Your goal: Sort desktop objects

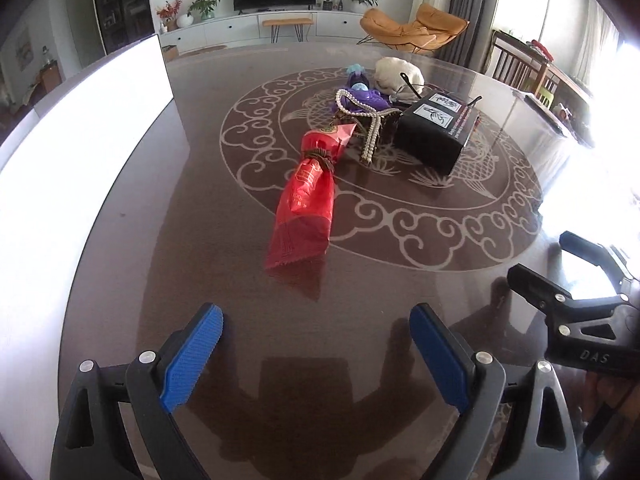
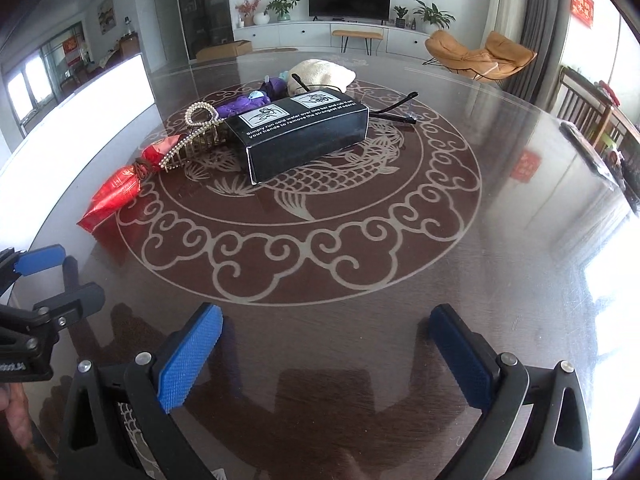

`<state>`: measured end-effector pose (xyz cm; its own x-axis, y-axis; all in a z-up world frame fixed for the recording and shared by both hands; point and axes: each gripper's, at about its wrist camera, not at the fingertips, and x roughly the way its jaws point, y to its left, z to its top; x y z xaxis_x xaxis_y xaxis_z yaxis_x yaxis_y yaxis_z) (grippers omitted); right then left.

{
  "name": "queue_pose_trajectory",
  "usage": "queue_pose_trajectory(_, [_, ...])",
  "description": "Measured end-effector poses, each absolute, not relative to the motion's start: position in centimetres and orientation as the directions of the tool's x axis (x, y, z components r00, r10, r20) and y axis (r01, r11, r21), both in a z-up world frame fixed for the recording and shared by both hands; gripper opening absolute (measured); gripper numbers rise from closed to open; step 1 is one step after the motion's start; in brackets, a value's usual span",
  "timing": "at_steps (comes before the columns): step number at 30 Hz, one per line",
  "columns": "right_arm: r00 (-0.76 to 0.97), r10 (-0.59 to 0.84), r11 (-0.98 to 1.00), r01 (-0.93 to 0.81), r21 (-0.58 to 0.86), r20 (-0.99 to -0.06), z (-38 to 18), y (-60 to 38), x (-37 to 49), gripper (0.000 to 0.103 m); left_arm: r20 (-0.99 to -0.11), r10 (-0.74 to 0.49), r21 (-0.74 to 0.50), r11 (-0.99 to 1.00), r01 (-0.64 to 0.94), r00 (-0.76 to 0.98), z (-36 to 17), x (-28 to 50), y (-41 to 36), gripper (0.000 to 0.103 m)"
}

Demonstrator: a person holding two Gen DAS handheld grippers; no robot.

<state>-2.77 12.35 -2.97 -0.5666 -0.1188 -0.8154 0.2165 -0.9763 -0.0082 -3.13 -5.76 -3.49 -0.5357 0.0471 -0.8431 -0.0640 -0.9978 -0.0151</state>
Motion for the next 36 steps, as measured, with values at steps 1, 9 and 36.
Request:
queue_pose_trajectory(1, [-0.566, -0.119, -0.976, 0.216, -0.007, -0.816, -3.0, 12.4, -2.8, 0.103, -0.841, 0.040, -0.007, -0.998, -0.064, -0.540, -3.6, -3.6, -5.6, 0.095])
queue_pose_trajectory(9, [-0.565, -0.119, -0.976, 0.216, -0.007, -0.816, -3.1, 12.2, -3.1, 0.103, -0.829, 0.033, 0.005, -0.998, -0.066, -0.559, -3.9, -6.6, -5.4, 0.103])
queue_pose_trajectory(36, [-0.566, -0.120, -0.976, 0.217, -0.006, -0.816, -3.2, 12.2, -3.2, 0.103, -0.811, 0.022, 0.005, -0.999, -0.045, -0.585, -3.5, -8.0, -6.2, 0.103])
